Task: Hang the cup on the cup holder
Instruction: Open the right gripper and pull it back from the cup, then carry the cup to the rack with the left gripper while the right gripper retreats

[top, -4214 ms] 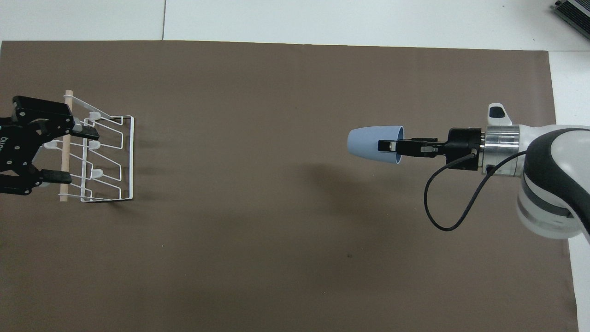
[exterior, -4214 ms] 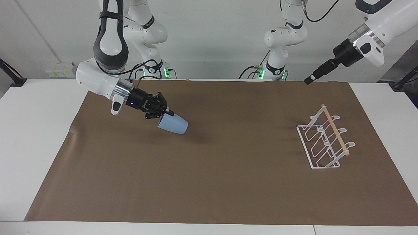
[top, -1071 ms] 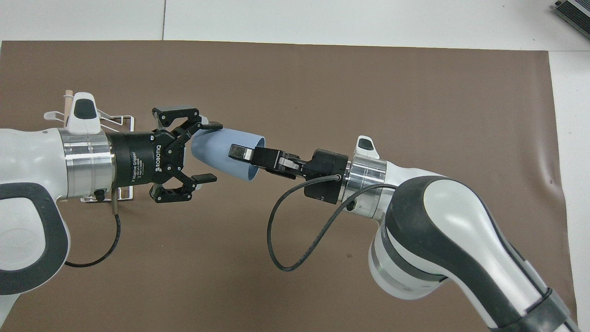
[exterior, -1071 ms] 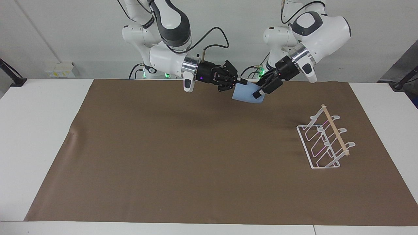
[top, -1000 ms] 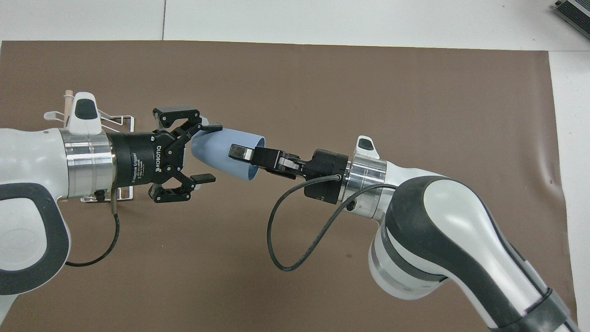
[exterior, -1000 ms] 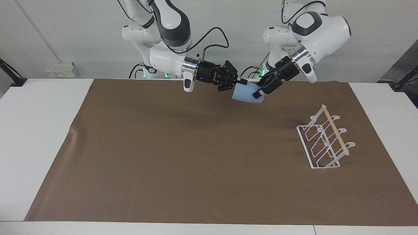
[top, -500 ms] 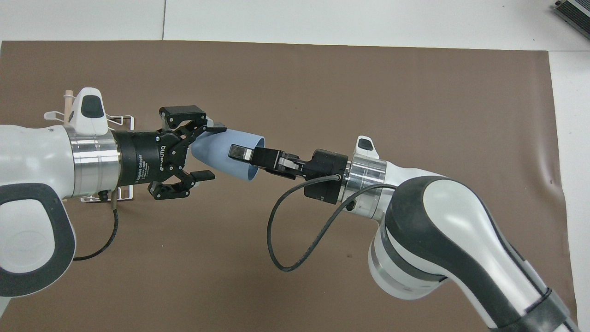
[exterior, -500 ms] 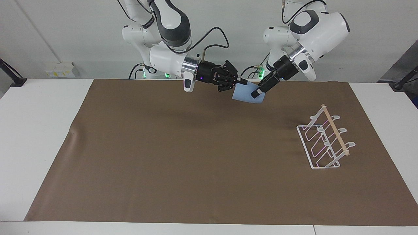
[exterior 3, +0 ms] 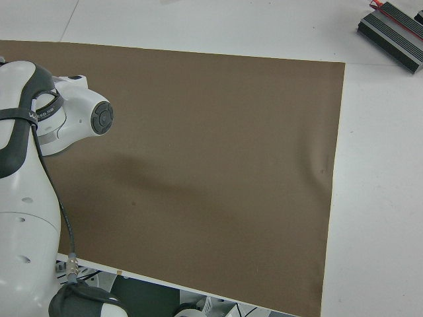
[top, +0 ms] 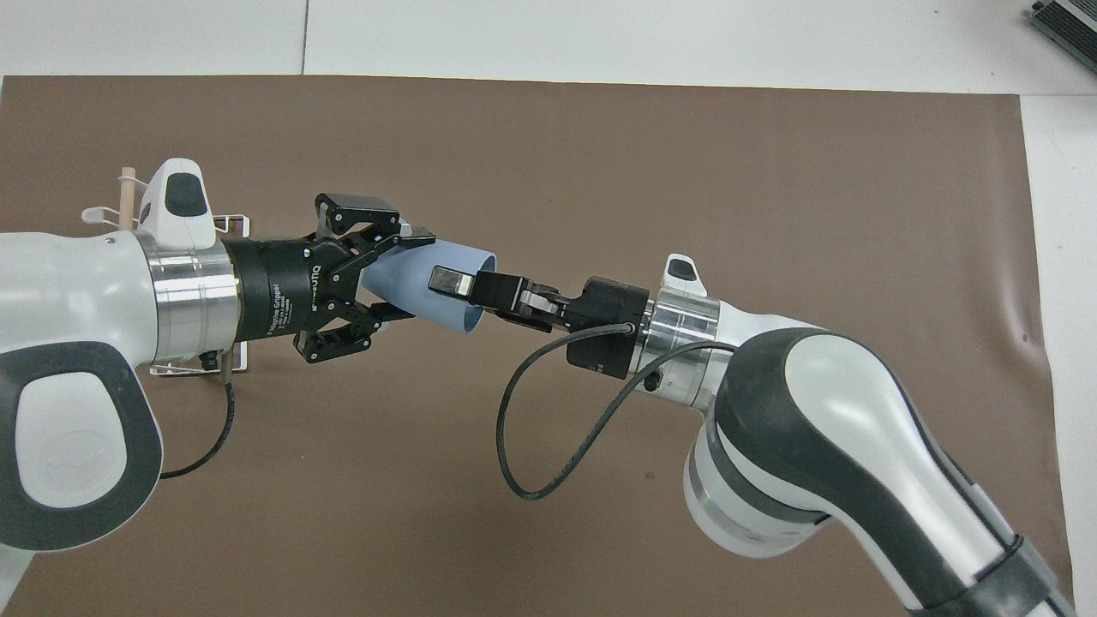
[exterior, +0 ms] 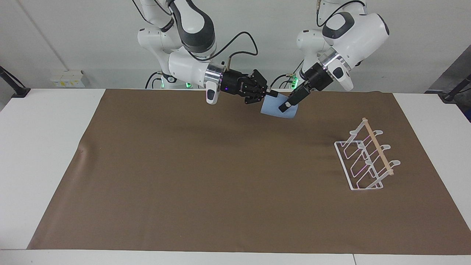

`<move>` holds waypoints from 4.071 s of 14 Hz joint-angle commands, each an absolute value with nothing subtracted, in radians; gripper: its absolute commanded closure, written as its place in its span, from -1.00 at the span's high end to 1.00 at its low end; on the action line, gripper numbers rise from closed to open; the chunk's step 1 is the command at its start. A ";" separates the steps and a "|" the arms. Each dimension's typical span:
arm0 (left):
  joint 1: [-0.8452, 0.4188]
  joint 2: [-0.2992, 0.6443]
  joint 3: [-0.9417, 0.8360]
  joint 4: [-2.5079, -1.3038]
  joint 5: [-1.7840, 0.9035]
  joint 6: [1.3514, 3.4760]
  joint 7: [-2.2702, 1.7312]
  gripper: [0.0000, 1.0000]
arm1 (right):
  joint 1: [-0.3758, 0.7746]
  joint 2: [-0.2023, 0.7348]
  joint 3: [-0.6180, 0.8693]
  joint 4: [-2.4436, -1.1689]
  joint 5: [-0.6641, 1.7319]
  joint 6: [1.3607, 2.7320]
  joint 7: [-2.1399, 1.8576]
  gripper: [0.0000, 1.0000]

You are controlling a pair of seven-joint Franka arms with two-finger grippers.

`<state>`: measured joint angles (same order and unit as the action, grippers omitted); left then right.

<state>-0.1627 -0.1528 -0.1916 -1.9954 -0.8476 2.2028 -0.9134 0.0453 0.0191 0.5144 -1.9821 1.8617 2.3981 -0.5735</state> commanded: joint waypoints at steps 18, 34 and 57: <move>-0.110 -0.137 -0.173 -1.876 -0.294 2.054 -0.873 -1.00 | 0.025 0.015 0.591 -1.930 1.572 2.677 -0.552 1.00; 0.050 -0.042 -0.169 -1.914 0.392 2.377 -0.703 -1.00 | 0.018 0.064 0.272 -1.766 0.205 2.018 -0.287 1.00; 0.103 0.041 -0.166 -2.065 0.623 2.577 -0.787 -1.00 | 0.052 -0.001 -0.115 -1.618 0.080 1.551 -0.042 1.00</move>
